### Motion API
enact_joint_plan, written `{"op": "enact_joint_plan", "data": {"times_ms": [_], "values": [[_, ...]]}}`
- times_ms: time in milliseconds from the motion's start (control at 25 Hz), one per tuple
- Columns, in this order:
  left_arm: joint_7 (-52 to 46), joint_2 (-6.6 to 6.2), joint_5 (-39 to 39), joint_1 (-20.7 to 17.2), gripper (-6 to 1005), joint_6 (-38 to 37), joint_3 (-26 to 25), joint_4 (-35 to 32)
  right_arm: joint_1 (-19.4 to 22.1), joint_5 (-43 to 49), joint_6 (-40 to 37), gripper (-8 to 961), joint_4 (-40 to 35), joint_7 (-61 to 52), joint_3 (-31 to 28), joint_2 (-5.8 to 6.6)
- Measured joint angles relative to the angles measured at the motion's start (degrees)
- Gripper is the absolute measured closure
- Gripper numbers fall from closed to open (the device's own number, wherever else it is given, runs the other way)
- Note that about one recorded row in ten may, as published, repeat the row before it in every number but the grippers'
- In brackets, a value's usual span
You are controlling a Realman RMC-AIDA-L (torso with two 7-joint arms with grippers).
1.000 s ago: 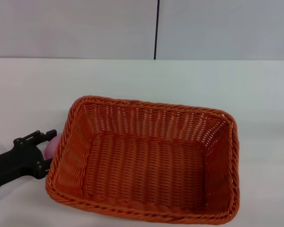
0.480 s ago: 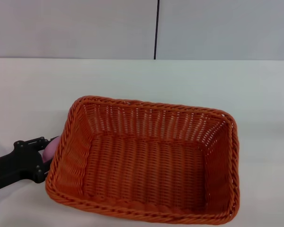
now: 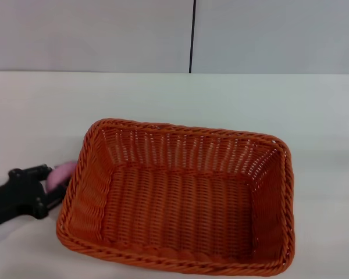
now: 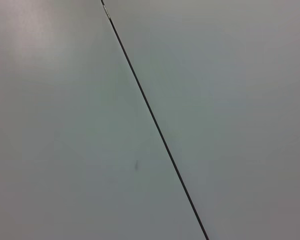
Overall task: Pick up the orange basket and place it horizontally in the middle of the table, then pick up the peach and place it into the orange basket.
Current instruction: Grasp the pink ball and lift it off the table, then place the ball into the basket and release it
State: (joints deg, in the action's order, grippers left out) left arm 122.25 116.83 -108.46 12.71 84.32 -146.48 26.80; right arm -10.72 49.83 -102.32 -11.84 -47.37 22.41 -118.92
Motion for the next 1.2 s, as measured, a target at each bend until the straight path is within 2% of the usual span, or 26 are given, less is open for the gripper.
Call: {"op": "enact_joint_plan", "data": {"times_ms": [40,120,160,200,240,280,320,360,440,480,520,640,680,760,840,880,920,1000,1200], "values": [[0.0,-0.04,0.0,0.0,594,0.9,-2.0,0.0,0.0,0.0,0.0,505,0.0,0.0,0.0,0.0],[0.0,-0.04,0.0,0.0,602,0.9,-2.0,0.0,0.0,0.0,0.1,506,0.0,0.0,0.0,0.0],[0.1,-0.04,0.1,-0.1,606,1.8,-4.3,0.0,0.0,0.0,0.2,506,0.0,0.0,0.0,0.0],[0.2,-0.04,0.1,0.0,629,4.0,-9.7,0.0,0.0,0.0,0.2,506,0.0,0.0,0.0,0.0],[0.3,-0.04,0.2,0.0,652,5.3,-11.9,0.0,0.0,0.0,0.2,506,0.1,0.0,0.0,0.0],[0.3,-0.04,0.2,0.0,661,5.3,-11.9,0.0,-0.1,0.0,0.3,506,0.4,0.0,0.0,0.01],[0.2,-0.08,0.2,0.2,669,7.1,-15.0,-0.1,-0.1,0.0,0.3,506,0.4,0.0,0.0,0.01],[0.2,-0.08,0.2,0.2,678,7.1,-15.0,-0.1,-0.2,0.0,0.3,506,0.6,0.0,0.0,0.04],[-0.5,-0.12,3.1,0.4,695,10.3,-18.2,-0.5,-0.3,0.0,0.3,506,1.0,0.2,0.0,0.08],[-1.8,-0.08,6.7,0.6,702,13.5,-18.3,-0.7,-0.3,0.0,0.3,506,1.0,0.4,0.0,0.09],[-2.0,-0.06,7.1,0.7,709,14.1,-18.3,-0.8,-0.3,0.0,0.3,506,1.0,0.4,0.0,0.09],[-3.5,0.31,8.0,2.0,730,18.9,-17.8,-0.8,-0.5,0.0,0.3,506,1.3,0.5,0.0,0.1],[-4.4,0.69,8.0,3.7,737,22.2,-15.3,-0.8,-0.6,0.0,0.3,506,1.5,0.5,0.0,0.09],[-4.7,0.79,8.0,4.3,747,22.9,-14.0,-0.8,-0.7,0.0,0.3,505,1.5,0.5,0.0,0.1],[-6.4,0.89,8.0,6.4,757,23.9,-8.0,-0.7,-0.8,0.0,0.3,505,1.5,0.5,0.0,0.1],[-7.3,1.0,8.1,8.1,762,23.7,-3.4,-0.7,-0.9,0.0,0.3,505,1.5,0.5,0.0,0.09],[-7.3,1.0,8.1,8.1,767,23.7,-3.4,-0.7,-0.9,0.0,0.3,505,1.5,0.5,0.0,0.09],[-7.6,1.26,8.1,9.5,777,22.8,0.1,-0.9,-1.0,0.0,0.3,505,1.5,0.5,0.0,0.09],[-7.6,1.44,8.5,10.5,766,21.8,0.8,-2.3,-0.9,0.0,0.3,505,1.6,0.3,0.0,0.06]]}}
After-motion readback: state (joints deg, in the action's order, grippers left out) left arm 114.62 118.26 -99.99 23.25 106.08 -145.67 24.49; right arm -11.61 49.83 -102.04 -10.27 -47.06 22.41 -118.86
